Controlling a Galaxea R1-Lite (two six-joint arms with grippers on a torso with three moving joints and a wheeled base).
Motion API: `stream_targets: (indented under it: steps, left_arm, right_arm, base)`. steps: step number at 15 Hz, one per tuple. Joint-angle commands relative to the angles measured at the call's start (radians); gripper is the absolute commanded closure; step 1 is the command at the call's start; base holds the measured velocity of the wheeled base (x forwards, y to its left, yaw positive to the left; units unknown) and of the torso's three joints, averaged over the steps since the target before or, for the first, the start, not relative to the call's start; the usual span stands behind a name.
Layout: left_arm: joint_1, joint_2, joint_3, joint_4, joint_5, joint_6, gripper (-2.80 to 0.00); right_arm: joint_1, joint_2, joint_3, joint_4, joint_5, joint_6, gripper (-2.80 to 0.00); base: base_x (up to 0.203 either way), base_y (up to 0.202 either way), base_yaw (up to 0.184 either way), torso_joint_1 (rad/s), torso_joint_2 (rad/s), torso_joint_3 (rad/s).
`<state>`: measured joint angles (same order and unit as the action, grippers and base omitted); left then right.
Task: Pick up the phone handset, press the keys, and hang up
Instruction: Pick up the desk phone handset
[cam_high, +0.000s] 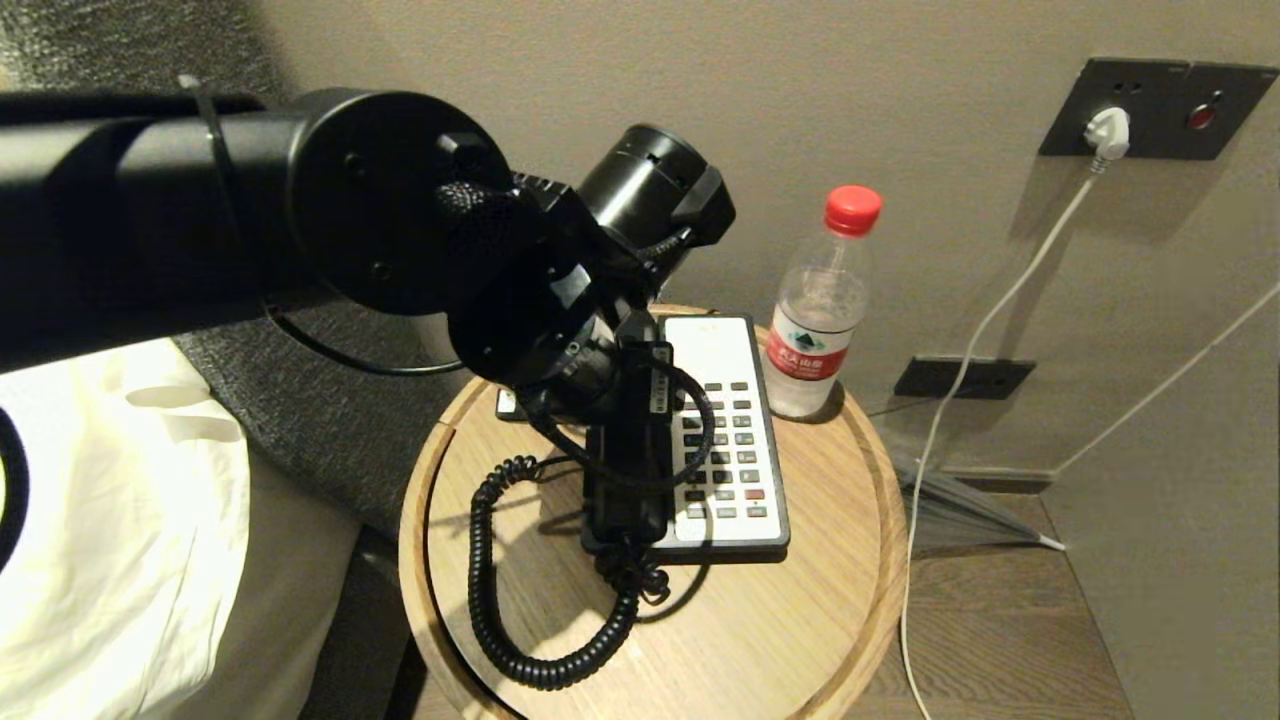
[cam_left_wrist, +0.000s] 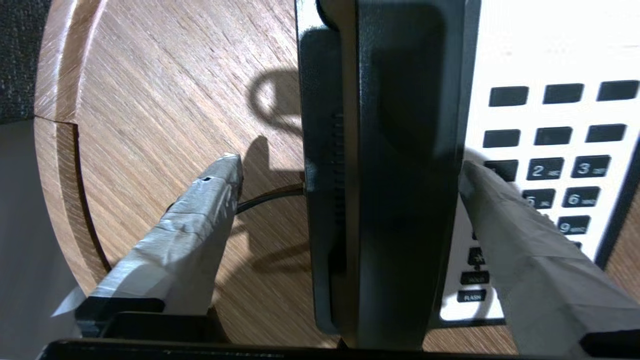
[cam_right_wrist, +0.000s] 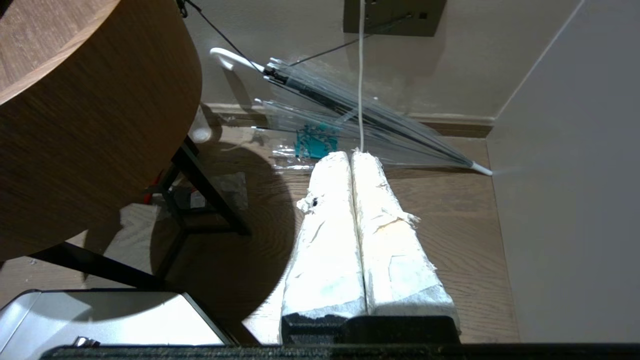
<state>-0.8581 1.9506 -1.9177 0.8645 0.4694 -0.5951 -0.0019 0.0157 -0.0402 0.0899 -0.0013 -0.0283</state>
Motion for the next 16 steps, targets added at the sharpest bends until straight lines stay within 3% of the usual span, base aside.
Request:
stream_targets:
  steps: [1, 16]
  left_arm:
    - [-0.01, -0.015, -0.003, 0.002, 0.002, -0.003, -2.8]
    - [-0.009, 0.016, -0.003, -0.007, 0.005, 0.034, -2.8]
  right_arm:
    - [0.0, 0.0, 0.002, 0.001, 0.0, -0.001, 0.0]
    - [0.0, 0.001, 0.0, 0.001, 0.0, -0.001, 0.0]
  base:
    - [0.0, 0.0, 0.0, 0.0, 0.0, 0.0]
    - [0.0, 0.0, 0.0, 0.0, 0.0, 0.0]
